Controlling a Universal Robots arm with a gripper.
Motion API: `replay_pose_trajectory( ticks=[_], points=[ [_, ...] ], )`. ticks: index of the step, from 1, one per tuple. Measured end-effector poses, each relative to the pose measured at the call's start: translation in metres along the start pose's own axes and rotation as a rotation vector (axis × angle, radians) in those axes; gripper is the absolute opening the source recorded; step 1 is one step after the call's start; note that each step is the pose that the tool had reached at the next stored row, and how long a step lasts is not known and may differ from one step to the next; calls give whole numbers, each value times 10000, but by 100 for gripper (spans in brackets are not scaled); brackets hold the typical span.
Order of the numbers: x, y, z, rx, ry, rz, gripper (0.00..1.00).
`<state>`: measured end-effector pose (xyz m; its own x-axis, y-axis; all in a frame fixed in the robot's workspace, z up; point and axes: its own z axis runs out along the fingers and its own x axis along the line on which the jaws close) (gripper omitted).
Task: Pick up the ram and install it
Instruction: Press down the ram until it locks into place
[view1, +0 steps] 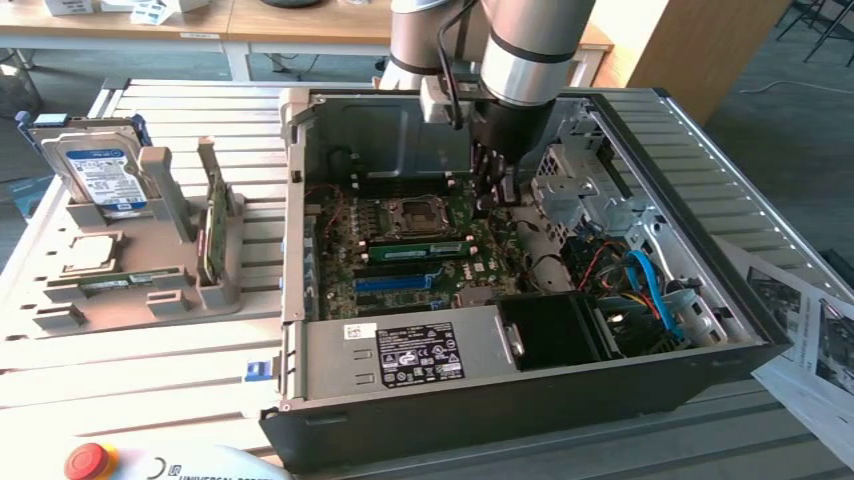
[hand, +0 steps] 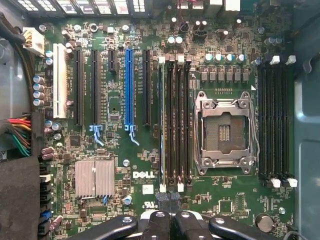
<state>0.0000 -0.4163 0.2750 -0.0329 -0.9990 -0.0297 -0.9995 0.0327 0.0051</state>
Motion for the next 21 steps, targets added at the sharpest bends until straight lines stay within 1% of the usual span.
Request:
replay_pose_trajectory(
  ticks=[21],
  points=[
    [3, 0, 91, 4, -1, 124, 11]
  ],
)
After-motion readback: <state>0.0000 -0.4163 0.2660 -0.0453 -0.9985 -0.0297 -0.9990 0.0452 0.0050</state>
